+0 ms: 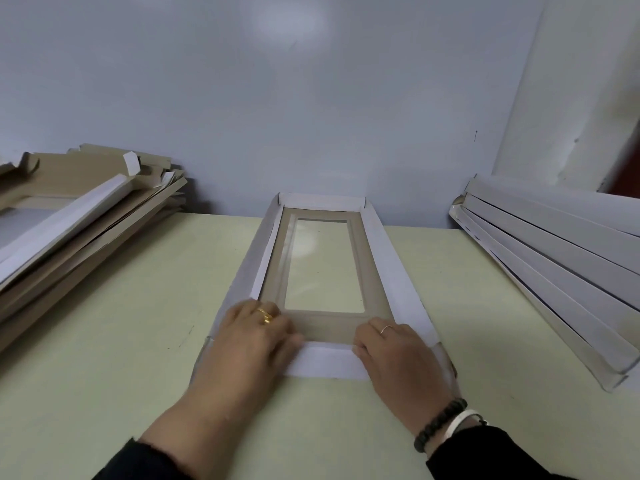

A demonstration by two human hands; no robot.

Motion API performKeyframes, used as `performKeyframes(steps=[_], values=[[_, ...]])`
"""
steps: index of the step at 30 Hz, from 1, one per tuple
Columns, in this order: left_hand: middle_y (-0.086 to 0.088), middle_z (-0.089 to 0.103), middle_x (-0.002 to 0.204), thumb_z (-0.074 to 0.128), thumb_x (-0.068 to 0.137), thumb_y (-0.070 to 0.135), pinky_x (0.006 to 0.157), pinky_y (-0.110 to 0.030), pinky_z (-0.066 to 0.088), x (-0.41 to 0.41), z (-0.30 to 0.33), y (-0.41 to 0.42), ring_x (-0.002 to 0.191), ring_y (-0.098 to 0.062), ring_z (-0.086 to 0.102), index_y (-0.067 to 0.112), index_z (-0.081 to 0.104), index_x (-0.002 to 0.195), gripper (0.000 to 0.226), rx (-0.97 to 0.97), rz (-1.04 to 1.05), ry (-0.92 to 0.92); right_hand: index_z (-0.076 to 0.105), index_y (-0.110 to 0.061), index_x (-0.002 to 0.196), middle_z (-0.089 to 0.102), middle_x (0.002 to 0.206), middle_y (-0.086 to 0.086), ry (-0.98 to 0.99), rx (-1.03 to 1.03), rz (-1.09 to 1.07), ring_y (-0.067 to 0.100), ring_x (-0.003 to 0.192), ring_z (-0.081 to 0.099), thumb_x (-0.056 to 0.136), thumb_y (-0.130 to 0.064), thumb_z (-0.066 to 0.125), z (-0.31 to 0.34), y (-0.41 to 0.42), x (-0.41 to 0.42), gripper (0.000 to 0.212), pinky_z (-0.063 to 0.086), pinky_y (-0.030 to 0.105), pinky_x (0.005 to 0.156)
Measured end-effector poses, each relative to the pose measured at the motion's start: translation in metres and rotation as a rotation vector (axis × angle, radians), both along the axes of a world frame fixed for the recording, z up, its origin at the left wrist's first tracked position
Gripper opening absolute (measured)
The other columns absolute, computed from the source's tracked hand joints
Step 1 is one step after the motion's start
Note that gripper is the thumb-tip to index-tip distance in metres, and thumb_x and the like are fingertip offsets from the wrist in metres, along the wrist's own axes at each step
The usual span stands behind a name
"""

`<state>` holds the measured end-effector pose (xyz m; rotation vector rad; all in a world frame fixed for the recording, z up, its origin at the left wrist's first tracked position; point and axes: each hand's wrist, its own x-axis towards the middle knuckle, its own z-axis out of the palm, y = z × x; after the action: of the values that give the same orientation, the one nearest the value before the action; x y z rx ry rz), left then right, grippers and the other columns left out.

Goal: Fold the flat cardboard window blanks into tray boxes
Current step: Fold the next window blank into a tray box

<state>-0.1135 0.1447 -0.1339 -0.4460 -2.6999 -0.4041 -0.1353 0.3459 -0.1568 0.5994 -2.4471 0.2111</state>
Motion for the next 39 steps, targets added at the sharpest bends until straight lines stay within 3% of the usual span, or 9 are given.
performKeyframes(steps=[3, 7, 11, 16, 21, 28, 31, 35, 39], values=[[0.0, 0.069, 0.081, 0.05, 0.075, 0.006, 0.077, -0.036, 0.041, 0.003, 0.008, -0.032, 0.078, -0.03, 0.062, 0.013, 0.073, 0.08, 0.024, 0.094, 0.131, 0.076, 0.058, -0.014, 0.059, 0.052, 0.053, -0.003, 0.157, 0.002, 0.019, 0.017, 0.044, 0.047, 0.046, 0.002, 0.085, 0.002, 0.001, 0.003, 0.034, 0.028, 0.027, 0.057], [0.004, 0.068, 0.1, 0.044, 0.064, -0.028, 0.08, -0.035, 0.041, 0.008, -0.002, -0.071, 0.099, -0.028, 0.058, 0.018, 0.076, 0.086, 0.06, 0.18, 0.234, -0.071, 0.062, -0.013, 0.062, 0.055, 0.055, -0.001, 0.225, 0.026, 0.117, 0.018, 0.048, 0.051, 0.052, 0.005, 0.078, 0.007, 0.009, 0.011, 0.026, 0.03, 0.025, 0.058], [0.01, 0.06, 0.114, 0.051, 0.077, -0.024, 0.072, -0.024, 0.054, 0.016, -0.007, -0.084, 0.089, -0.007, 0.064, 0.024, 0.078, 0.085, 0.055, 0.623, 0.131, -0.337, 0.059, -0.015, 0.06, 0.057, 0.06, -0.002, 0.178, 0.06, 0.284, 0.018, 0.052, 0.053, 0.064, -0.002, 0.068, 0.009, 0.015, 0.019, 0.016, 0.034, 0.024, 0.055], [0.012, 0.062, 0.114, 0.063, 0.082, -0.005, 0.073, -0.003, 0.045, 0.016, -0.005, -0.088, 0.095, 0.009, 0.059, 0.028, 0.078, 0.08, 0.036, 0.681, 0.05, -0.395, 0.054, -0.018, 0.062, 0.056, 0.066, -0.007, 0.033, 0.152, 0.399, 0.013, 0.058, 0.053, 0.066, -0.014, 0.059, 0.006, 0.022, 0.031, 0.008, 0.038, 0.02, 0.053], [0.006, 0.066, 0.108, 0.067, 0.065, 0.026, 0.08, -0.007, 0.045, 0.013, -0.004, -0.088, 0.102, 0.005, 0.057, 0.026, 0.078, 0.074, 0.014, 0.745, 0.053, -0.383, 0.051, -0.02, 0.062, 0.053, 0.068, -0.011, -0.095, 0.17, 0.376, 0.009, 0.061, 0.052, 0.052, -0.013, 0.076, 0.006, 0.024, 0.038, 0.028, 0.036, 0.019, 0.048], [0.005, 0.066, 0.083, 0.065, 0.082, 0.01, 0.058, -0.008, 0.039, 0.006, -0.015, -0.076, 0.065, -0.002, 0.054, 0.023, 0.072, 0.062, 0.025, 0.87, 0.118, -0.205, 0.044, -0.022, 0.064, 0.049, 0.071, -0.012, -0.2, 0.173, 0.388, 0.004, 0.064, 0.042, 0.051, -0.014, 0.063, 0.005, 0.027, 0.037, 0.025, 0.038, 0.02, 0.044], [0.002, 0.059, 0.06, 0.062, 0.086, 0.01, 0.052, -0.008, 0.035, 0.005, -0.015, -0.076, 0.053, -0.003, 0.046, 0.022, 0.066, 0.057, 0.031, 0.873, 0.114, -0.225, 0.042, -0.024, 0.063, 0.046, 0.072, -0.014, -0.205, 0.17, 0.382, 0.002, 0.066, 0.035, 0.049, -0.015, 0.058, 0.003, 0.028, 0.035, 0.024, 0.037, 0.02, 0.044], [0.013, 0.059, 0.064, 0.059, 0.088, 0.006, 0.057, -0.009, 0.035, 0.006, -0.013, -0.063, 0.061, -0.001, 0.051, 0.034, 0.065, 0.059, 0.04, 0.657, 0.072, -0.231, 0.033, -0.027, 0.068, 0.035, 0.075, -0.013, -0.141, 0.089, 0.372, 0.003, 0.064, 0.026, 0.063, -0.027, 0.048, 0.006, 0.024, 0.036, 0.016, 0.036, 0.021, 0.046], [0.015, 0.052, 0.074, 0.052, 0.091, 0.001, 0.064, -0.009, 0.035, 0.005, -0.012, -0.05, 0.072, -0.001, 0.051, 0.048, 0.059, 0.07, 0.052, 0.408, 0.022, -0.182, 0.06, -0.017, 0.075, 0.057, 0.083, -0.01, -0.082, -0.179, 0.368, 0.008, 0.078, 0.054, 0.082, -0.022, 0.049, 0.018, 0.039, 0.028, 0.014, 0.045, 0.022, 0.071]])
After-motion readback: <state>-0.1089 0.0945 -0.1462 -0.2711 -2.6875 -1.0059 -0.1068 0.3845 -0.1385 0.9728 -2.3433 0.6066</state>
